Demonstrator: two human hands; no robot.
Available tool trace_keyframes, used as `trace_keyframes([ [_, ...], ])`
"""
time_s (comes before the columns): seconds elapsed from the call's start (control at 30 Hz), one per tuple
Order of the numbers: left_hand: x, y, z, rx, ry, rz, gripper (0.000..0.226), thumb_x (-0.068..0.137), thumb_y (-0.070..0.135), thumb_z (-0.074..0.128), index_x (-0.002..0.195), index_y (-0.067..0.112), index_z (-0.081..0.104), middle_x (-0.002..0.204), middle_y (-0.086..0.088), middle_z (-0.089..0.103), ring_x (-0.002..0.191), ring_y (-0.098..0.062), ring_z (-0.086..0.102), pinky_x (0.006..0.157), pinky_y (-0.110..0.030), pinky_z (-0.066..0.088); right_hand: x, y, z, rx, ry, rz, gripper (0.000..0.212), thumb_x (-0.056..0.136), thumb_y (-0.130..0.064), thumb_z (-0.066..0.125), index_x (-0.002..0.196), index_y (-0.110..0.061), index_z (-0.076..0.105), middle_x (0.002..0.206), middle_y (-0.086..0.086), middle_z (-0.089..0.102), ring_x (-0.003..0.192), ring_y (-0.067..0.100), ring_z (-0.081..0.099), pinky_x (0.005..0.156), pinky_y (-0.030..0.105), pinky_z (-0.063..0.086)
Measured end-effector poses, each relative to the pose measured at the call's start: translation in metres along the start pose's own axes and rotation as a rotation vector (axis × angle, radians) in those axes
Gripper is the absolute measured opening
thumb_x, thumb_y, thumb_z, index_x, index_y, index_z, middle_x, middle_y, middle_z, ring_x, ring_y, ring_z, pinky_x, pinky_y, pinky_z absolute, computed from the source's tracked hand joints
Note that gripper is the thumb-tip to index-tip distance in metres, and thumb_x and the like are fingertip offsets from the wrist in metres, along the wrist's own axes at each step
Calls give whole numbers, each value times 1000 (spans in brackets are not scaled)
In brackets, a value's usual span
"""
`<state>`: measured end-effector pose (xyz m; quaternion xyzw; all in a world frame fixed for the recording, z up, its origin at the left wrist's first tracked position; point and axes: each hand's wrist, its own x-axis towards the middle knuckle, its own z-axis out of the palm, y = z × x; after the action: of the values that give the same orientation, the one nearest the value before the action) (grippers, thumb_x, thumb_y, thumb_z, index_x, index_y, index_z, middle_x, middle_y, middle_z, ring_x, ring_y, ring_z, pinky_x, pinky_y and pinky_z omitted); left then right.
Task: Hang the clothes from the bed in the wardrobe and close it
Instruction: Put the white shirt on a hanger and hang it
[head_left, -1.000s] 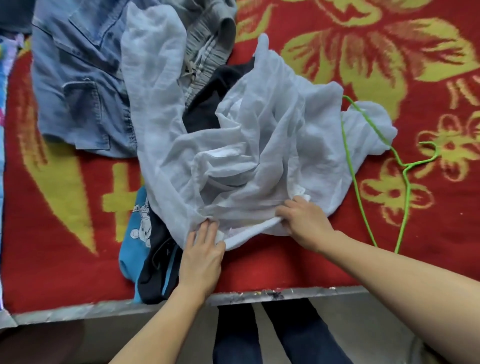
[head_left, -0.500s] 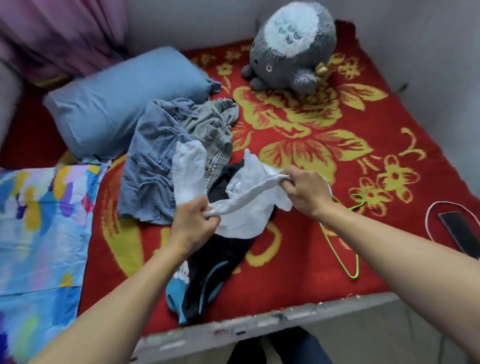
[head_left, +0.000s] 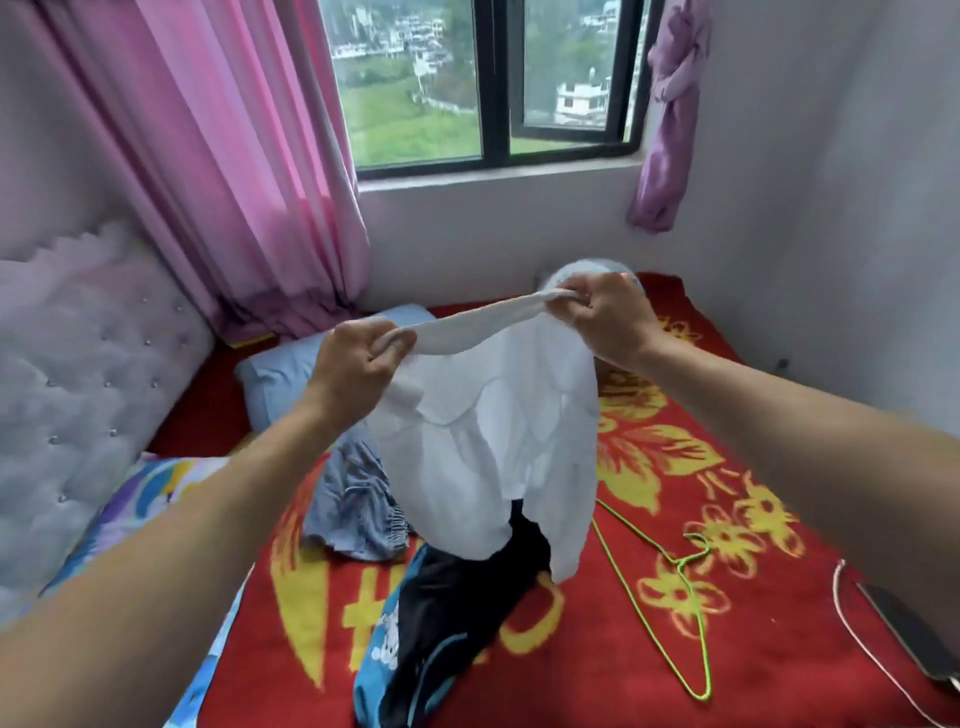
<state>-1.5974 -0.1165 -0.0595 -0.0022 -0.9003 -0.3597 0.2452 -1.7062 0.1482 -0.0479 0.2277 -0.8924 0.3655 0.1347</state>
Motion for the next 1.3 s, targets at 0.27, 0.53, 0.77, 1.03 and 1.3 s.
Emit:
trace_keyframes([
  [0.27,-18,66,-81,262,251,66,14,89,11,63,98,6,72,91,-12,61,83,-22,57,78,-22,42,-14,-93,-92,196,-157,-125,44,86,-32,70,48,-20,52,41,-13,42,40,3,34,44,22,28],
  [0.53,-9,112,-116,-666,216,-194,15,93,1,53,86,6,65,65,-8,61,54,-16,58,55,-29,57,-20,-135,-117,723,-261,-45,16,84,-28,72,78,-13,75,81,17,69,69,22,63,68,37,53],
  [0.77,28,26,-71,-831,-609,-378,65,56,18,80,111,-9,57,92,-17,57,70,-22,59,68,-30,54,8,-85,-68,1124,-530,310,18,90,-29,57,86,-13,63,71,2,63,64,13,58,61,25,48],
  [1.03,25,-145,46,-251,-849,-585,11,64,6,60,62,12,68,64,-2,58,61,-12,49,55,-21,37,-18,6,117,877,-618,815,15,91,-23,58,92,-9,64,73,5,64,62,16,58,55,26,45],
  [1.3,-75,-316,104,-23,-589,-927,20,86,-3,53,100,8,63,87,-9,60,78,-23,56,62,-23,42,-113,76,337,570,-724,1053,12,89,-4,60,79,-11,61,75,1,48,66,11,48,56,28,51],
])
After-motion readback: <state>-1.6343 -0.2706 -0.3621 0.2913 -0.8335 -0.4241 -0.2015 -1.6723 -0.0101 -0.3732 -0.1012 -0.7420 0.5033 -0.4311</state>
